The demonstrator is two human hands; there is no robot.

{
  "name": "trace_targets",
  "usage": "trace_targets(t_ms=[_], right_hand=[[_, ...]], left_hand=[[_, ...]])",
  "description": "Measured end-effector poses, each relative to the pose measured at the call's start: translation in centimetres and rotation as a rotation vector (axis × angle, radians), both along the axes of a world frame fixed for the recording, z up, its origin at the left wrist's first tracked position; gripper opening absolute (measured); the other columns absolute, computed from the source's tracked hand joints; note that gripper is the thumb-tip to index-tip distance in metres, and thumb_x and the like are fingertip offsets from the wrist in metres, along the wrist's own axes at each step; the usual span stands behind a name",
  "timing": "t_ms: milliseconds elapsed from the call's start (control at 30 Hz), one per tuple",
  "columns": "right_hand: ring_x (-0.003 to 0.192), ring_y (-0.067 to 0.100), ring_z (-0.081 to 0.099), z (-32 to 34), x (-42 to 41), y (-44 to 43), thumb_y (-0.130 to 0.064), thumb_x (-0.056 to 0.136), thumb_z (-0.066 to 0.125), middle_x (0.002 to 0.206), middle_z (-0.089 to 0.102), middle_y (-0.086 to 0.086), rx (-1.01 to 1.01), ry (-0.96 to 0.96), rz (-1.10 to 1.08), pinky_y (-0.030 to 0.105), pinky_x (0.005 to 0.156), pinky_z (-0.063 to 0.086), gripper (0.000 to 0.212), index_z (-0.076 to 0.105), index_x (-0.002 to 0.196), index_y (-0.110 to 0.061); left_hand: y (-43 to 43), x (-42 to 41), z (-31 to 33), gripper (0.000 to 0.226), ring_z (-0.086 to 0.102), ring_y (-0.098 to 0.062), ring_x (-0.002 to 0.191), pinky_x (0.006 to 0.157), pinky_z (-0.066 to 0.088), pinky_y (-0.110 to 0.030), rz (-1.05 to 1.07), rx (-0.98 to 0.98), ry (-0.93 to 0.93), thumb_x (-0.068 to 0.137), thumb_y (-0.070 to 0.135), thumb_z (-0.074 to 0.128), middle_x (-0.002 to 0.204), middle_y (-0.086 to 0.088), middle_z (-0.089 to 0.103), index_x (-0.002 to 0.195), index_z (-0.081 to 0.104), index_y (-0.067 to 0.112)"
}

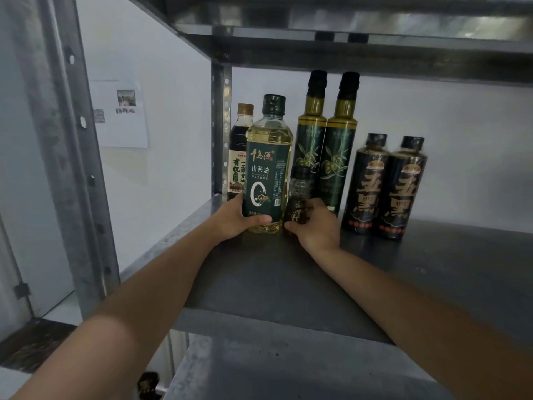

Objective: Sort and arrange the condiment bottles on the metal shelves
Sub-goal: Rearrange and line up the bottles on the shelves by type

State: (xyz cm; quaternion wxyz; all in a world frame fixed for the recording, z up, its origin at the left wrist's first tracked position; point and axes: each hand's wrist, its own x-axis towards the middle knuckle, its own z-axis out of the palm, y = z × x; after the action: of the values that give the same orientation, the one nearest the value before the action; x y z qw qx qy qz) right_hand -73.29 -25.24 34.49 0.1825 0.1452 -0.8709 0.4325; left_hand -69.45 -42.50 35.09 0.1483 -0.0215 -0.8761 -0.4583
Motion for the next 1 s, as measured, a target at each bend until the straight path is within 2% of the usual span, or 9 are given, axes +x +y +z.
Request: trace_targets(t_ms=[67,167,267,333,400,533,667,800,1000], right_hand=[[0.106,0.026,0.061,0.0,-0.1,0.1,-0.025,0.073,0.078,0.111,0.067,0.006,0.006,-0.014,-0.004,0.036,0.082,0.052,0.053,0.052,0.118,-0.015],[0.111,0.026,0.057,0.0,0.1,0.3,-0.029,0.077,0.075,0.116,0.063,0.005,0.032,-0.047,0.003,0.033,0.079,0.047,0.053,0.048,0.121,-0.017],[0.12,0.028,0.049,-0.4,0.4,1.2,-0.039,0.078,0.072,0.123,0.059,0.009,0.1,-0.134,0.053,0.036,0.088,0.047,0.058,0.046,0.124,-0.014],[0.124,0.028,0.045,-0.5,1.0,2.5,-0.048,0.081,0.066,0.127,0.056,0.009,0.233,-0.177,0.088,0.039,0.094,0.045,0.059,0.048,0.126,-0.014],[0.126,0.026,0.044,-0.3,2.4,4.8,-0.058,0.085,0.053,0.134,0.051,0.008,0.446,-0.165,0.155,0.039,0.098,0.043,0.061,0.048,0.131,-0.018],[0.141,0.018,0.023,-0.1,6.4,11.7,-0.063,0.092,0.03,0.155,0.024,-0.004,0.721,-0.074,0.408,0.036,0.113,0.023,0.066,0.028,0.147,-0.027],[0.144,0.006,0.01,-0.1,9.1,20.2,-0.063,0.09,0.027,0.156,0.014,-0.018,0.765,-0.029,0.5,0.032,0.118,0.011,0.063,0.02,0.147,-0.039],[0.142,-0.003,0.0,-0.5,10.9,29.5,-0.073,0.079,0.016,0.155,0.003,-0.025,0.884,0.086,0.494,0.02,0.114,0.0,0.071,0.007,0.145,-0.049],[0.14,-0.01,-0.004,-1.8,10.9,43.9,-0.08,0.075,0.004,0.151,0.0,-0.033,0.847,0.108,0.342,0.02,0.115,-0.001,0.071,0.007,0.142,-0.055]], left_hand=[[0.0,-0.1,-0.1,0.062,0.052,-0.009,0.111,0.091,0.038,-0.018,0.012,-0.015,-0.002,0.081,0.03,0.072,0.12,0.007,0.058,0.135,0.044,0.019],[0.0,0.4,-0.4,0.066,0.052,-0.013,0.118,0.097,0.037,-0.024,0.051,-0.111,-0.027,0.08,0.039,0.07,0.128,0.004,0.057,0.137,0.043,0.018],[0.5,1.7,-0.8,0.074,0.047,-0.024,0.127,0.106,0.038,-0.036,0.17,-0.39,-0.138,0.083,0.058,0.058,0.14,-0.007,0.049,0.141,0.038,0.017],[1.4,3.6,-1.0,0.071,0.033,-0.029,0.138,0.113,0.028,-0.041,0.283,-0.63,-0.267,0.092,0.06,0.037,0.151,-0.013,0.033,0.147,0.029,0.015],[2.7,6.0,-1.4,0.066,0.016,-0.026,0.145,0.118,0.015,-0.039,0.313,-0.762,-0.344,0.098,0.054,0.02,0.158,-0.011,0.018,0.15,0.02,0.012],[7.3,10.9,-2.1,0.064,-0.002,-0.02,0.148,0.119,0.007,-0.038,0.227,-0.962,-0.417,0.098,0.048,0.005,0.161,-0.007,-0.001,0.153,0.002,0.014],[15.5,12.6,-1.9,0.059,-0.002,-0.017,0.148,0.119,0.001,-0.033,0.146,-0.869,-0.313,0.102,0.042,0.015,0.161,-0.003,-0.001,0.152,0.003,0.012],[24.1,10.4,-2.0,0.058,-0.01,-0.011,0.146,0.116,-0.005,-0.026,0.006,-0.908,-0.288,0.102,0.043,0.008,0.159,0.0,-0.012,0.151,-0.006,0.016],[37.1,6.6,-1.7,0.059,-0.008,-0.011,0.147,0.116,-0.003,-0.024,-0.155,-0.917,-0.197,0.102,0.043,0.009,0.16,-0.001,-0.01,0.152,-0.004,0.014]])
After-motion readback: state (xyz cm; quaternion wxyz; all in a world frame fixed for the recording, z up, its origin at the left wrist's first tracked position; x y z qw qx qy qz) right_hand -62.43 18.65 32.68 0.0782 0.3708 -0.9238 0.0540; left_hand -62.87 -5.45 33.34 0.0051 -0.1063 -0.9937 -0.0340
